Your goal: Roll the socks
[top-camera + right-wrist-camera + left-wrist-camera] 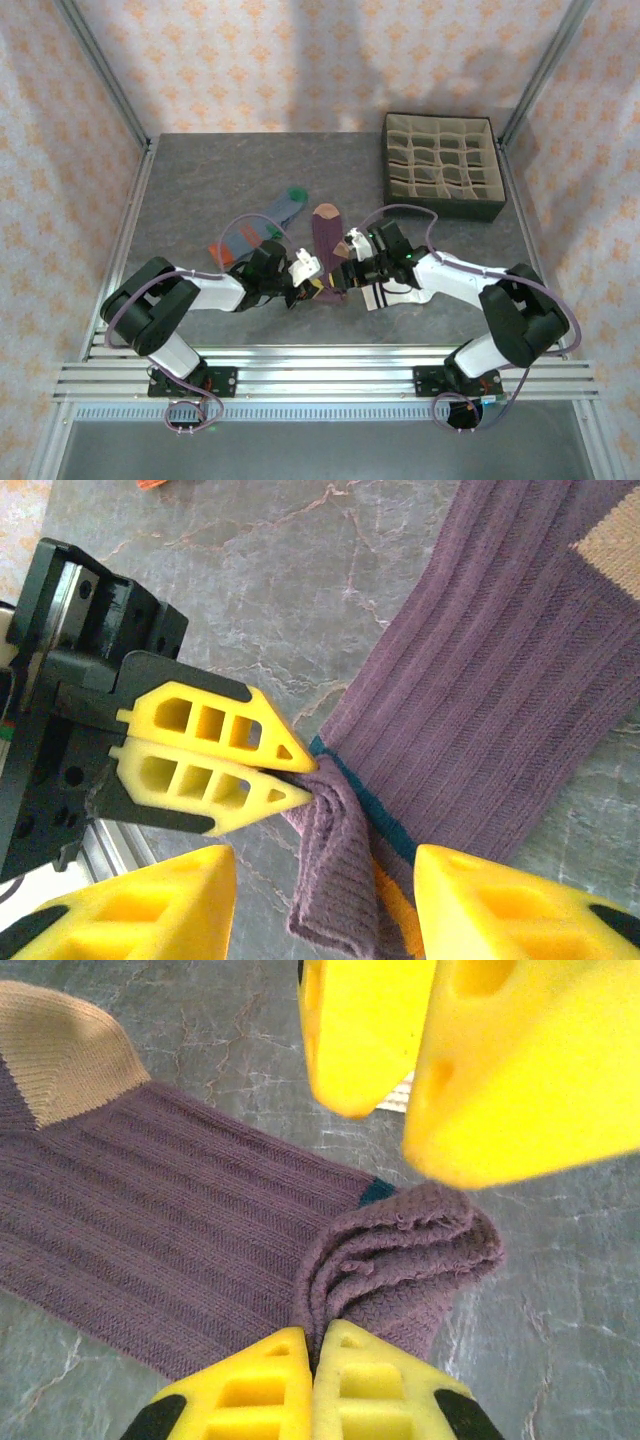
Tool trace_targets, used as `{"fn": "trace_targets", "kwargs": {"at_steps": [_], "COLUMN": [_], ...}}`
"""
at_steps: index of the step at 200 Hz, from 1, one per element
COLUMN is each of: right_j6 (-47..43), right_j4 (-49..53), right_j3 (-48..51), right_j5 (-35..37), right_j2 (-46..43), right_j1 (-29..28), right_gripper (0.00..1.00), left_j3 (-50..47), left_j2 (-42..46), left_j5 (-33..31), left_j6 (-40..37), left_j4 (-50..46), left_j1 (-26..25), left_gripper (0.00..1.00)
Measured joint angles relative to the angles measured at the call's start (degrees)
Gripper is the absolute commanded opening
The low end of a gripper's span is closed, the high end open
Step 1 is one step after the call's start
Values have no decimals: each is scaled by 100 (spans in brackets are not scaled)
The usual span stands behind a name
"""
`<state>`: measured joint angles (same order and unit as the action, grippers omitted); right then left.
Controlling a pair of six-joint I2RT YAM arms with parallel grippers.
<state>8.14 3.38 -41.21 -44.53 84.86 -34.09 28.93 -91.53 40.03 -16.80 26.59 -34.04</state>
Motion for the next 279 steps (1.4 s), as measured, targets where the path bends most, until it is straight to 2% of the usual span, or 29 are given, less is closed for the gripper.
{"fn": "trace_targets", "kwargs": {"at_steps": [89,121,147,173,198,210,239,279], "right_j6": [-2,-66,-129,-155,-157,-164,-122,-98], "right_j4": [-13,68,90,175,468,684,1515,2404], "right_j3": [-4,-4,-4,-98,-431,-638,-1353,-2068], "right_j5": [254,398,442,573,861,994,1106,1141], "right_j2": [369,476,479,557,833,970,1438,1886], "right_j1": [0,-13,-87,-173,-234,-243,-251,-251], "right_gripper": [45,45,45,35,20,14,12,12], "left_j3": [310,461,514,514,468,328,-221,-505], "left_j2": [-420,-509,-549,-551,-551,-531,-50,922], "left_j5": [-63,-181,-223,-264,-310,-348,-627,-1215], "left_j6": [538,643,656,695,695,627,339,-570], "left_j4": [-22,-127,-188,-188,-98,103,461,439], "left_j1": [0,-11,-11,-11,-13,-39,-240,-461], "left_gripper": [8,17,18,21,30,38,47,50]}}
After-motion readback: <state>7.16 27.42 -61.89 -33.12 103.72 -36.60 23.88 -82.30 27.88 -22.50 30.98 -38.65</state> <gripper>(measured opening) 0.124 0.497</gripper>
